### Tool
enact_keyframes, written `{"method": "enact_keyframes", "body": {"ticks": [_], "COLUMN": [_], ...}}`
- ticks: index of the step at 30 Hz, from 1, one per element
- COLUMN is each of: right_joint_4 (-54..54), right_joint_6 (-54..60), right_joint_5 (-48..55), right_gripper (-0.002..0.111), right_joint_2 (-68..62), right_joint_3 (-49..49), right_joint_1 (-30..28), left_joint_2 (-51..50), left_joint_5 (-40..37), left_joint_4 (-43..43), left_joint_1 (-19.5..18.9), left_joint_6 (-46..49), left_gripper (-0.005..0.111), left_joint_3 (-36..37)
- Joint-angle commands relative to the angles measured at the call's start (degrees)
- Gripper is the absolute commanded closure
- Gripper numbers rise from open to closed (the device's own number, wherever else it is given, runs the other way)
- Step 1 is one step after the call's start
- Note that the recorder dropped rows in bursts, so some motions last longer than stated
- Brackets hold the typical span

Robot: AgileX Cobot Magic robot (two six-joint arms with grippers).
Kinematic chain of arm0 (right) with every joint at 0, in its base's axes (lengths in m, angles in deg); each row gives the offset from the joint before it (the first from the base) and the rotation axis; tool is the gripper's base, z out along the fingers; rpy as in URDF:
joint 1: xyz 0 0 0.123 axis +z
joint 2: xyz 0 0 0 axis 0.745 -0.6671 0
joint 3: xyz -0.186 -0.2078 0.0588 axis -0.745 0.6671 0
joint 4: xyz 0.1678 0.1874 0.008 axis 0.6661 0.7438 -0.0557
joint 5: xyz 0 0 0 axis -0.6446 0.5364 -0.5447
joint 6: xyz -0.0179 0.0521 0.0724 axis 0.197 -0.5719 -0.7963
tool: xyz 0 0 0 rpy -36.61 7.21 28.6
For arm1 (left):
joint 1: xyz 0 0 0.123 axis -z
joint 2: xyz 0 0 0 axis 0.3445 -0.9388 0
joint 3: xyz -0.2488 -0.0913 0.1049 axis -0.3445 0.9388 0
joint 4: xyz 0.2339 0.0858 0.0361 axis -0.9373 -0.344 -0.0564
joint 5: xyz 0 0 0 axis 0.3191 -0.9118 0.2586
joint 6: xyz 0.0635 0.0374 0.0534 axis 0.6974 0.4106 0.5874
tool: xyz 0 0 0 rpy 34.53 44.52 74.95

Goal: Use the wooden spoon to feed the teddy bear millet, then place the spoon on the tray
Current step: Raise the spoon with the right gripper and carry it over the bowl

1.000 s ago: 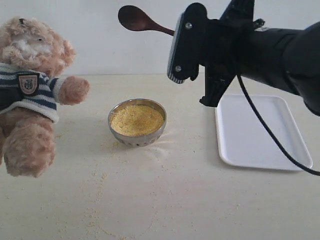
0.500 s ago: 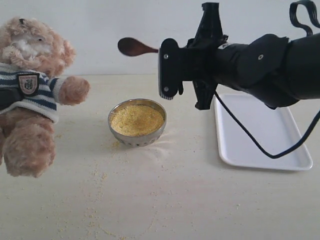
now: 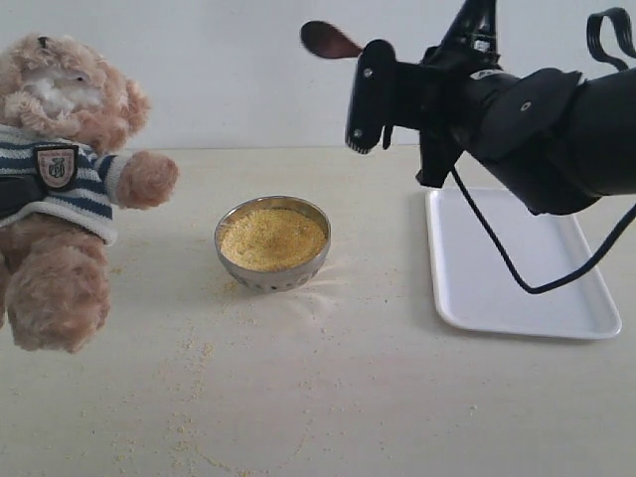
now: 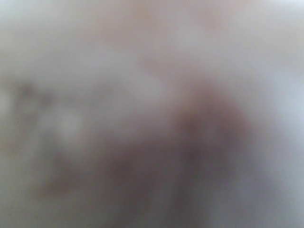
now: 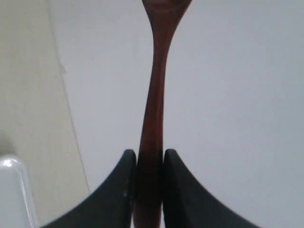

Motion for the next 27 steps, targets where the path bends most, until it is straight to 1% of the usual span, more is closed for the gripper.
{"method": "enact_keyframes", "body": {"ticks": [1,3,4,6,8,9,10,11,12,13,14,15,16,17,19,24,27], "right_joint_4": [7.12,4.45,1.19,-8.76,-15.81,-15.89,-13.89,-0.51,7.6,17.42,18.56,17.24,15.96,13.5,8.62,7.86,7.86], "right_joint_6": [0.46,0.46,0.46,0.46,0.46,0.46,0.46,0.46,0.46,0.46,0.46,0.46,0.46,0.46,0.46,-1.8,-1.94], "right_joint_5": [-3.65,1.61,5.1,10.66,12.11,12.11,12.11,12.0,12.12,14.93,18.51,26.03,29.97,36.07,39.78,32.34,30.98], "right_gripper": [0.108,0.108,0.108,0.108,0.108,0.108,0.108,0.108,0.108,0.108,0.108,0.108,0.108,0.108,0.108,0.108,0.108], "right_joint_2": [1.3,2.07,2.18,1.92,0.37,-1.03,-2.2,-4.77,-5.55,-5.93,-5.57,-4.73,-4.49,-4.2,-4.2,-3.95,-3.84], "right_joint_3": [-0.25,-0.25,-0.25,-0.53,-2.26,-4.27,-6.95,-13.08,-15.7,-18.57,-18.86,-18.86,-18.86,-18.86,-18.55,-15.67,-15.67], "right_joint_1": [-0.49,-0.49,-0.49,-0.49,-1.05,-1.77,-2.59,-4.67,-5.65,-7.43,-8.27,-9.24,-9.36,-9.36,-8.84,-8.41,-8.41], "left_joint_2": [0.01,0.01,0.01,0.01,0.01,0.01,0.01,0.01,0.01,0.01,0.01,0.01,0.01,0.01,0.01,0.01,0.01], "left_joint_5": [-0.95,-0.95,-0.95,-0.95,-0.95,-0.95,-0.95,-0.95,-0.95,-0.95,-0.95,-0.95,-0.95,-0.95,-0.95,-0.95,-0.95], "left_joint_4": [0.82,0.82,0.82,0.82,0.82,0.82,0.82,0.82,0.82,0.82,0.82,0.82,0.82,0.82,0.82,0.82,0.82], "left_joint_1": [0.04,0.04,0.04,0.04,0.04,0.04,0.04,0.04,0.04,0.04,0.04,0.04,0.04,0.04,0.04,0.04,0.04], "left_joint_6": [0.25,0.25,0.25,0.25,0.25,0.25,0.25,0.25,0.25,0.25,0.25,0.25,0.25,0.25,0.25,0.25,0.25], "left_gripper": [0.102,0.102,0.102,0.102,0.102,0.102,0.102,0.102,0.102,0.102,0.102,0.102,0.102,0.102,0.102,0.102,0.102], "left_joint_3": [0.31,0.31,0.31,0.31,0.31,0.31,0.31,0.31,0.31,0.31,0.31,0.31,0.31,0.31,0.31,0.31,0.31]}}
